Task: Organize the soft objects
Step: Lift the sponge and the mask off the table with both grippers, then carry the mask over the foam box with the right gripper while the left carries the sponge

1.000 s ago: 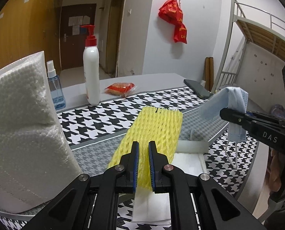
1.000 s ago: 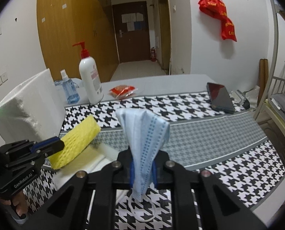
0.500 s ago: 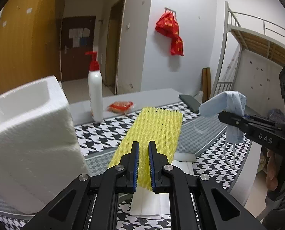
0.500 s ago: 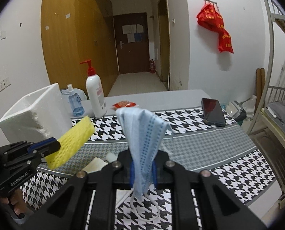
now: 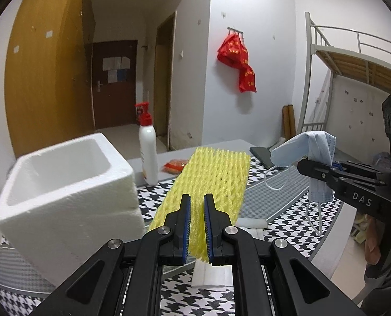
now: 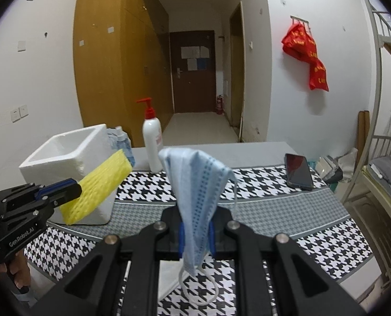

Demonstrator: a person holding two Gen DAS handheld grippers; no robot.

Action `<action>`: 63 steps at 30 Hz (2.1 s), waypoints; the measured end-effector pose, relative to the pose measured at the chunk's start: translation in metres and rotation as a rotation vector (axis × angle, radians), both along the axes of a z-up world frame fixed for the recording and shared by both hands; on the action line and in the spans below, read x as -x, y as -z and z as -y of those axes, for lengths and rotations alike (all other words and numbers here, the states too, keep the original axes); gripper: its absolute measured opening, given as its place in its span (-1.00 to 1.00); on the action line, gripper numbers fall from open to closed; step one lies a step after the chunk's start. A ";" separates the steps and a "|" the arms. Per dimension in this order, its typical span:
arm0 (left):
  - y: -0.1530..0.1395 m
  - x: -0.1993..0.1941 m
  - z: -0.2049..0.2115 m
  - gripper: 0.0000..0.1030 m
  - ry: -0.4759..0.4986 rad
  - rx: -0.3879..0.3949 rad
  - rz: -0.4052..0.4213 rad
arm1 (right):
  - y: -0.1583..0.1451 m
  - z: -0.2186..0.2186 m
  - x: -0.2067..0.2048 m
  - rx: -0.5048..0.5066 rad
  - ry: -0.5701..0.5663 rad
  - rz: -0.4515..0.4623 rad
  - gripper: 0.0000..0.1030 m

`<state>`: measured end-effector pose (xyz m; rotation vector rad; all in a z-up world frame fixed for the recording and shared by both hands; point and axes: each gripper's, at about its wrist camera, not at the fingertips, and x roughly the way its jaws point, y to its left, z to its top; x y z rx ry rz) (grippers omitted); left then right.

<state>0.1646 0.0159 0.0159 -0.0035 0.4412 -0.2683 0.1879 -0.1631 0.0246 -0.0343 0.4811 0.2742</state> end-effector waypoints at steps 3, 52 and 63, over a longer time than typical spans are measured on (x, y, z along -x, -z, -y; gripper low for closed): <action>-0.007 0.009 -0.004 -0.79 -0.016 0.000 0.022 | -0.005 -0.005 0.007 -0.001 -0.017 0.017 -0.67; -0.050 0.064 -0.109 -0.79 -0.401 -0.043 0.153 | -0.052 -0.127 0.001 0.005 -0.352 0.144 -0.67; -0.051 0.053 -0.130 -0.79 -0.429 -0.041 0.145 | -0.060 -0.152 -0.014 0.028 -0.391 0.149 -0.67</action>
